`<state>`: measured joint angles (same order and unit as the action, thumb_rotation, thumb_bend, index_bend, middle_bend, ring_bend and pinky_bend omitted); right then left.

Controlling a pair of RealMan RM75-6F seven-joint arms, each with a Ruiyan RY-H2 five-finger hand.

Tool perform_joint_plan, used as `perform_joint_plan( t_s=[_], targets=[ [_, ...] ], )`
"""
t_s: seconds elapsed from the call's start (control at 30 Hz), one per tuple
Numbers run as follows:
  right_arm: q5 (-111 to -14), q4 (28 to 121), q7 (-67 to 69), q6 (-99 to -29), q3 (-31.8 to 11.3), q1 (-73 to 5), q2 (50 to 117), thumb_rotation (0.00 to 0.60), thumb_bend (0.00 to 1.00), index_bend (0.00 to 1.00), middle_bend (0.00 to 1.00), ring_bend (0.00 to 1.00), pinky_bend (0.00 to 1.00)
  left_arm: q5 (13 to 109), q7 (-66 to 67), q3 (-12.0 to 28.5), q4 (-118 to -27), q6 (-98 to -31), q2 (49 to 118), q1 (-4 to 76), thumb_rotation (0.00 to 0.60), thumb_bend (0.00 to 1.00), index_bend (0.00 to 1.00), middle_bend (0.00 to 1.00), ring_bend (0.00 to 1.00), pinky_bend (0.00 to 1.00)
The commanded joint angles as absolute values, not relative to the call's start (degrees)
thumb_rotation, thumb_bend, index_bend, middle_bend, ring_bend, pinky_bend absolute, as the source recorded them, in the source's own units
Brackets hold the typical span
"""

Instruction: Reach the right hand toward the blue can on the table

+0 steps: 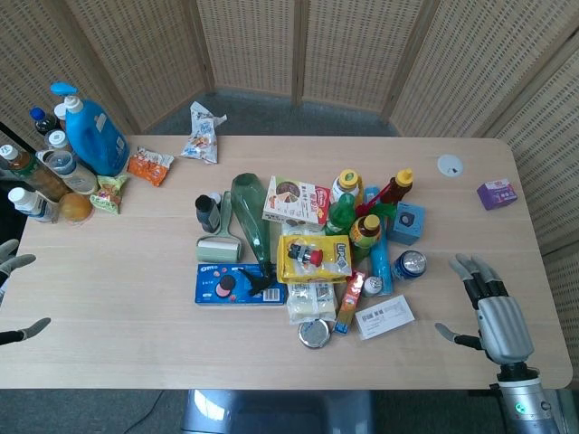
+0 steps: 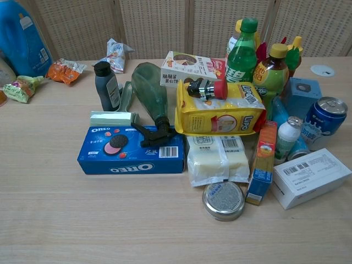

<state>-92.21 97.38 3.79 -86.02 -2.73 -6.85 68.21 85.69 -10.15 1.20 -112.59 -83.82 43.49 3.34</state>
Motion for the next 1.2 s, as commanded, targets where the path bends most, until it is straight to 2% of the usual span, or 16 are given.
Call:
perform_joint_plan(
  t_s=[0.03,0.27,0.43,0.73,1.2],
  targets=[
    [-91.8,97.2,4.2,-85.5,-2.7,-7.0,68.2,0.600,0.00,0.00,0.00,0.00,0.02,85.7,-10.2,1.2,-112.5,-83.8,43.5,3.3,0.600,0.00,0.20,0.00,0.00,0.00],
    [-90.5,96.1,5.2,-82.9,-2.3,-7.7,69.0,0.600,0.00,0.00,0.00,0.00,0.02,85.6,-10.3,1.2,-112.5,-83.6,43.5,3.4,0.600,0.00,0.20,0.00,0.00,0.00],
    [-87.2,94.2,12.8,-78.2,-2.9,-9.5,69.8,0.600,0.00,0.00,0.00,0.00,0.00,85.1,-10.2,1.4,-112.5,-83.5,43.6,3.5,0.600,0.00,0.20,0.00,0.00,0.00],
    [-82.4,85.8,28.2,-66.5,-4.6,-15.0,73.4,0.600,0.00,0.00,0.00,0.00,0.00,84.5,-8.6,1.5,-112.7,-83.3,44.1,3.6,0.600,0.00,0.21,0.00,0.00,0.00],
    [-76.6,73.7,40.9,-56.6,-8.0,-20.0,80.4,0.600,0.00,0.00,0.00,0.00,0.00,82.6,-6.1,1.8,-112.7,-81.7,45.2,4.5,0.600,0.00,0.21,0.00,0.00,0.00]
  ],
)
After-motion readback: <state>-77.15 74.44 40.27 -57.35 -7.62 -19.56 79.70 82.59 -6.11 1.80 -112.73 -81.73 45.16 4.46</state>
